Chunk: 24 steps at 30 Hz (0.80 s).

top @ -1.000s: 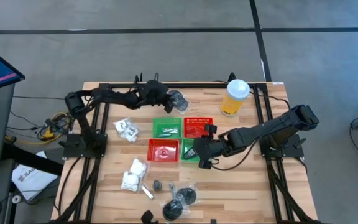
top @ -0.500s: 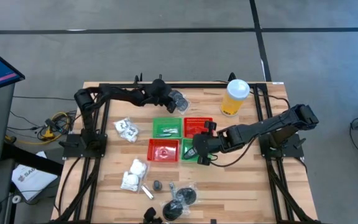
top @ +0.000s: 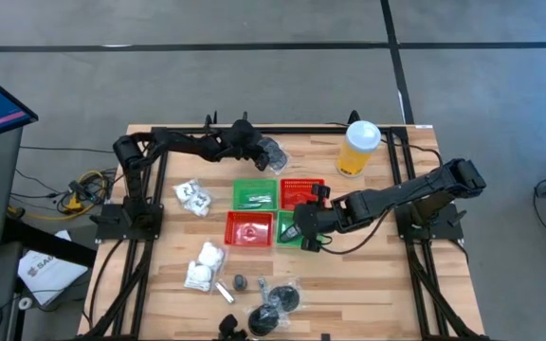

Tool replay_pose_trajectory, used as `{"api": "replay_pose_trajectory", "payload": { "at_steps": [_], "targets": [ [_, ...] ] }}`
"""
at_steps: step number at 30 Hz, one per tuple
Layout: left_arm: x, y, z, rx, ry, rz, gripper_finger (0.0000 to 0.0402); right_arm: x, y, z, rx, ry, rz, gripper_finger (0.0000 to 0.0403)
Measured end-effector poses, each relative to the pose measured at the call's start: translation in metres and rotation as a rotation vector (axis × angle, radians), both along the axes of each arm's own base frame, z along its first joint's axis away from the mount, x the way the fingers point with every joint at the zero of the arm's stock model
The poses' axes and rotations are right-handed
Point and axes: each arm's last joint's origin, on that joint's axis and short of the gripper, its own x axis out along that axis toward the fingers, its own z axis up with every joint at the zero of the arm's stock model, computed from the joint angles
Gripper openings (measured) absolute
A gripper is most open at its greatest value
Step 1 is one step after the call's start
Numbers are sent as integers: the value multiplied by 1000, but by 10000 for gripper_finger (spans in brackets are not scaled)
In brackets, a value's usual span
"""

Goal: Pick & Place Travel size toiletries
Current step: Put the black hairbrush into the right red basket

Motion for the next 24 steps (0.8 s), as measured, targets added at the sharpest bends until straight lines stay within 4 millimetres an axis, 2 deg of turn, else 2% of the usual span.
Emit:
{"api": "replay_pose_trajectory", "payload": {
  "at_steps": [14, 24],
  "targets": [
    [0, -5, -4, -45, 27, 3, 131, 0, 0, 0, 1, -3, 0, 82],
    [12, -14, -14, -1, 86, -16, 129, 1, 0, 1, 4, -12, -1, 82]
  ]
}}
